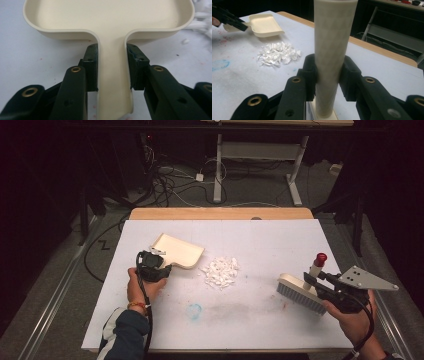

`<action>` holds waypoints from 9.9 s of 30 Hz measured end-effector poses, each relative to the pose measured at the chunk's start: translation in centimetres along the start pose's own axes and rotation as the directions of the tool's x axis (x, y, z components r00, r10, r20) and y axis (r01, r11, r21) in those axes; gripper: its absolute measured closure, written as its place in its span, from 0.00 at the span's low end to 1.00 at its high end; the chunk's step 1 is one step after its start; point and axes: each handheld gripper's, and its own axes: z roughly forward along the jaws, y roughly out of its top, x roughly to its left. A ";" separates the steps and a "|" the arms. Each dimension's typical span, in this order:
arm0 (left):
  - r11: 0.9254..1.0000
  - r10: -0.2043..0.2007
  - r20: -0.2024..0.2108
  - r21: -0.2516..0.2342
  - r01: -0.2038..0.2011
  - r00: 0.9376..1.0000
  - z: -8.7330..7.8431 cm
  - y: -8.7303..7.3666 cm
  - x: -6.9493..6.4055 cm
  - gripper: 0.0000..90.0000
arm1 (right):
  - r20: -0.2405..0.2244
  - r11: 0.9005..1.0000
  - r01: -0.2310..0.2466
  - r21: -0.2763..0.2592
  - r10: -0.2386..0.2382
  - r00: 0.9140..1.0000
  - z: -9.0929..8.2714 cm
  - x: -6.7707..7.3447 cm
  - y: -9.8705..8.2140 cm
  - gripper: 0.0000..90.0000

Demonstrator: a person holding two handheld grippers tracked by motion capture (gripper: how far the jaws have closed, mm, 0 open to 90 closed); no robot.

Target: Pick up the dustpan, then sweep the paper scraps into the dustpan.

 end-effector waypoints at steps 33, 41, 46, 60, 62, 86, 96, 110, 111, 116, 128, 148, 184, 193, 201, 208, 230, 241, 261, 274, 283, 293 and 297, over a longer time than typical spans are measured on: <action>0.978 0.163 0.240 0.089 -0.189 0.957 -6.7 -9.1 -4.7 0.71 | -0.017 1.000 0.014 -0.006 -0.014 1.000 1.9 0.2 0.5 0.78; 0.975 0.168 0.221 0.108 -0.196 0.961 -6.1 -9.2 -4.6 0.71 | -0.034 1.000 0.022 -0.020 -0.023 0.999 3.7 0.8 1.2 0.78; 0.966 0.192 0.224 0.130 -0.224 0.956 -5.6 -8.8 -5.0 0.71 | -0.068 0.999 0.006 -0.042 -0.009 0.998 5.4 0.5 1.9 0.78; 0.949 0.227 0.233 0.167 -0.269 0.945 -5.9 -7.7 -5.1 0.70 | -0.055 0.996 0.039 -0.075 -0.043 0.998 13.4 1.2 5.8 0.78; 0.947 0.231 0.230 0.169 -0.273 0.945 -5.8 -7.6 -5.2 0.70 | -0.046 0.997 0.025 -0.077 -0.029 0.999 14.0 1.1 6.0 0.78; 0.940 0.238 0.215 0.194 -0.281 0.947 -5.2 -7.8 -5.4 0.71 | 0.038 0.995 0.012 -0.097 -0.008 0.999 22.8 4.0 7.7 0.78; 0.935 0.247 0.208 0.207 -0.289 0.947 -5.2 -7.5 -5.6 0.70 | -0.055 0.996 0.035 -0.084 -0.039 0.998 23.1 6.8 7.5 0.78; 0.923 0.261 0.209 0.231 -0.307 0.943 -4.6 -6.7 -6.2 0.70 | -0.141 0.996 0.020 -0.092 -0.033 0.989 21.8 9.3 7.0 0.76; 0.923 0.262 0.209 0.231 -0.308 0.942 -4.5 -6.7 -6.2 0.70 | -0.145 0.995 0.023 -0.092 -0.036 0.989 21.8 9.4 7.0 0.76; 0.924 0.253 0.213 0.238 -0.301 0.944 -4.2 -6.5 -6.3 0.70 | -0.160 0.996 0.004 -0.093 -0.019 0.987 21.5 10.0 7.0 0.76; 0.924 0.245 0.221 0.242 -0.296 0.944 -3.7 -6.3 -6.4 0.70 | -0.192 0.995 -0.013 -0.099 -0.006 0.981 20.7 12.3 6.9 0.76; 0.927 0.240 0.226 0.236 -0.292 0.944 -2.6 -5.3 -7.5 0.70 | -0.313 0.990 -0.029 -0.137 -0.016 0.950 18.3 17.2 7.0 0.77; 0.929 0.242 0.230 0.227 -0.293 0.943 -2.6 -5.4 -7.5 0.70 | -0.113 0.990 0.108 -0.088 -0.118 0.987 14.2 11.5 6.4 0.78; 0.930 0.236 0.230 0.228 -0.288 0.944 -2.5 -5.4 -7.4 0.70 | -0.188 0.993 0.097 -0.066 -0.107 0.976 14.2 13.4 5.9 0.78; 0.929 0.242 0.227 0.225 -0.292 0.943 -2.5 -5.4 -7.4 0.70 | -0.303 0.989 0.114 -0.095 -0.138 0.943 14.2 16.6 7.4 0.78; 0.930 0.241 0.230 0.224 -0.292 0.943 -2.5 -5.4 -7.4 0.70 | -0.258 0.984 0.110 -0.137 -0.142 0.956 13.5 15.6 8.5 0.78; 0.928 0.246 0.211 0.230 -0.293 0.946 -2.5 -5.3 -7.7 0.70 | -0.187 0.989 0.141 -0.048 -0.147 0.971 13.5 14.1 6.0 0.78; 0.929 0.242 0.218 0.228 -0.291 0.945 -2.7 -5.3 -7.5 0.70 | -0.235 0.986 0.109 -0.127 -0.137 0.962 12.1 14.4 7.7 0.78; 0.927 0.245 0.224 0.230 -0.295 0.943 -3.2 -5.2 -7.0 0.70 | -0.152 0.978 0.198 -0.064 -0.206 0.967 16.7 14.2 7.1 0.78; 0.932 0.214 0.232 0.242 -0.270 0.949 -3.6 -5.8 -6.1 0.70 | -0.314 0.981 0.175 -0.080 -0.191 0.930 14.4 16.4 7.3 0.78; 0.931 0.215 0.230 0.244 -0.270 0.949 -3.5 -5.7 -6.1 0.70 | -0.273 0.980 0.140 -0.143 -0.175 0.946 13.6 15.2 8.9 0.78; 0.937 0.204 0.233 0.234 -0.258 0.951 -3.6 -5.6 -6.0 0.70 | -0.249 0.981 0.177 -0.075 -0.190 0.950 15.6 15.1 8.4 0.78; 0.941 0.197 0.226 0.231 -0.248 0.954 -3.5 -5.7 -5.8 0.70 | -0.294 0.981 0.187 -0.054 -0.195 0.936 15.3 15.3 8.1 0.78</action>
